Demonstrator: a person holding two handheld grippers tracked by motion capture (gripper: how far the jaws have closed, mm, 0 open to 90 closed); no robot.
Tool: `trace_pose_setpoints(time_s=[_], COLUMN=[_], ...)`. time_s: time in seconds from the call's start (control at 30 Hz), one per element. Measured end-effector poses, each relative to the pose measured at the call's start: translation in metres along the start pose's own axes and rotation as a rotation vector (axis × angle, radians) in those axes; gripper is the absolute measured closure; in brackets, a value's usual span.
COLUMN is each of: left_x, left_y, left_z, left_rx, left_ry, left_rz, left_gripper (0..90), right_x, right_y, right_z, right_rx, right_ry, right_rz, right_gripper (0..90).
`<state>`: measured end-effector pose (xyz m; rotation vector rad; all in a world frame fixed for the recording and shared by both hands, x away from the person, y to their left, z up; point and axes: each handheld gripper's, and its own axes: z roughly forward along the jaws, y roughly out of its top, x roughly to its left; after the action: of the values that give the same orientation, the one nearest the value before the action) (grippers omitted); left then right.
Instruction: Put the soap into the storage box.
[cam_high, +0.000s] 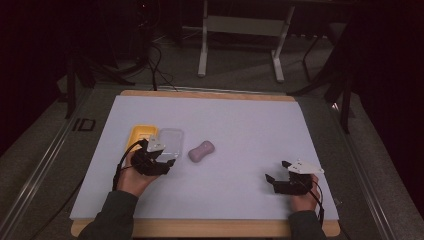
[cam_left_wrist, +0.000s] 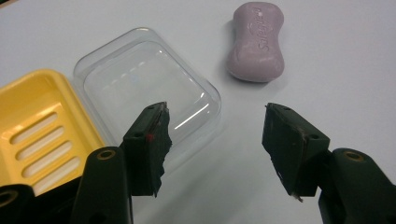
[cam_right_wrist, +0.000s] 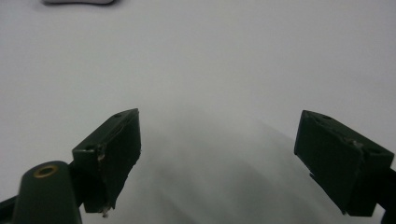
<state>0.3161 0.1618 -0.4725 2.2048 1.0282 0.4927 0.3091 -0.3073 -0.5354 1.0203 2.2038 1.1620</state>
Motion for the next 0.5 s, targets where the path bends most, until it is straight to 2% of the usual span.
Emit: trace_pose_setpoints(time_s=[0.2,0.5], left_x=[-0.002,-0.001], left_y=[0.012,0.028], left_z=[0.005,0.014], left_rx=[0.028,0.062], left_ry=[-0.031,-0.051], left_rz=[0.014,0.043], left_gripper=[44.3,44.2], right_x=[0.000,-0.001], right_y=[0.000,0.000], right_z=[0.000,-0.001], right_rx=[0.000,-0.002], right_ry=[-0.001,0.004], right_rz=[-0.001,0.003], right_gripper=[14.3,14.3])
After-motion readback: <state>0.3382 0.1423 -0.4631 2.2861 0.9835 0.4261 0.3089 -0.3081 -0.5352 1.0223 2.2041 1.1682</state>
